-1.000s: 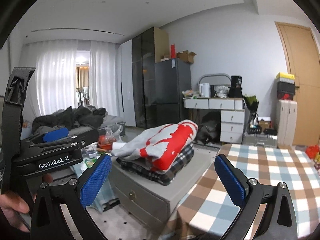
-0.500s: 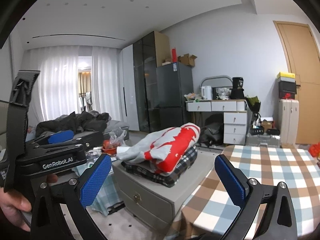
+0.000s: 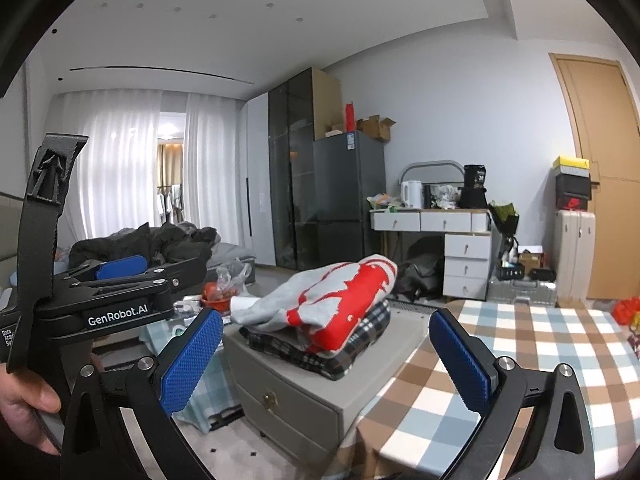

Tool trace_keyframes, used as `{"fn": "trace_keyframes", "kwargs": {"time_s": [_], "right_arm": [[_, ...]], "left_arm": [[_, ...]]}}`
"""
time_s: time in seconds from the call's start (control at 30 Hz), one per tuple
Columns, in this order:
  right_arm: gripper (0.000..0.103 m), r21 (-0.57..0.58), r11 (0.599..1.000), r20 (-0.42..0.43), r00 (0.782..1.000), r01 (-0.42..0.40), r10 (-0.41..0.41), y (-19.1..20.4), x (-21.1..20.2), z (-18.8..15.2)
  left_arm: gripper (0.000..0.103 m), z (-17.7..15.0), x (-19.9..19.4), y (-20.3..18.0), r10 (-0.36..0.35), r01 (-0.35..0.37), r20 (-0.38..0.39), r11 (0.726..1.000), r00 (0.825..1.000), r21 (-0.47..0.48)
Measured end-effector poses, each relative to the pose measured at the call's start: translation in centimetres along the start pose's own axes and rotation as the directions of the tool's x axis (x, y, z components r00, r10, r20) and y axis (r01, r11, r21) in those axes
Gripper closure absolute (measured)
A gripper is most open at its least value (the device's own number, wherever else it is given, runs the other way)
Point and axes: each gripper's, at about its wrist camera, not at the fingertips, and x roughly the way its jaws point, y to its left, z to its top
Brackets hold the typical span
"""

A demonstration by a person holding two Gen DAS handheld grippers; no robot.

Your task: Fold large clothes

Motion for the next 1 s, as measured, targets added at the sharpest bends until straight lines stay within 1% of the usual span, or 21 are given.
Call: {"fn": "trace_keyframes", "kwargs": {"time_s": [0.07,0.2,0.33,0.47,0.63,1.0], "right_arm": [[0.0,-0.004,1.0,0.002,1.0,-0.001,0.001,0.1,-0.1,0.0],[0.0,-0.002,1.0,0.023,1.0,0.003,-0.003,0.0,-0.4,0.2],[0.0,0.014,1.0,0.045,0.999,0.004,-0.005,-0.3,-0.7,0.4],[0.0,0.034,0.999,0.039,0.999,0.005,-0.007,-0.7,-0.6,0.3],[0.0,0.043,0.999,0.03,1.0,0.001,-0.002,-0.9,-0.6,0.1],[0.0,0.048,0.999,0.023,1.0,-0.003,0.002,-0.8,-0.7,0.0]], "left_arm": [[0.015,0.0,0.1,0.1,0.001,-0.001,-0.001,1.0,1.0,0.001],[0.015,0.1,0.6,0.4,-0.029,0.029,-0.026,1.0,0.999,-0.011],[0.015,0.1,0.5,0.7,-0.023,0.022,-0.023,0.999,0.999,-0.024],[0.015,-0.1,0.7,0.2,-0.035,0.035,-0.025,0.999,0.999,-0.01],[0.015,-0.3,1.2,-0.2,-0.045,0.045,-0.047,0.999,0.998,0.002],[0.015,-0.2,0.8,-0.4,-0.036,0.036,-0.043,0.999,0.998,0.015]]}}
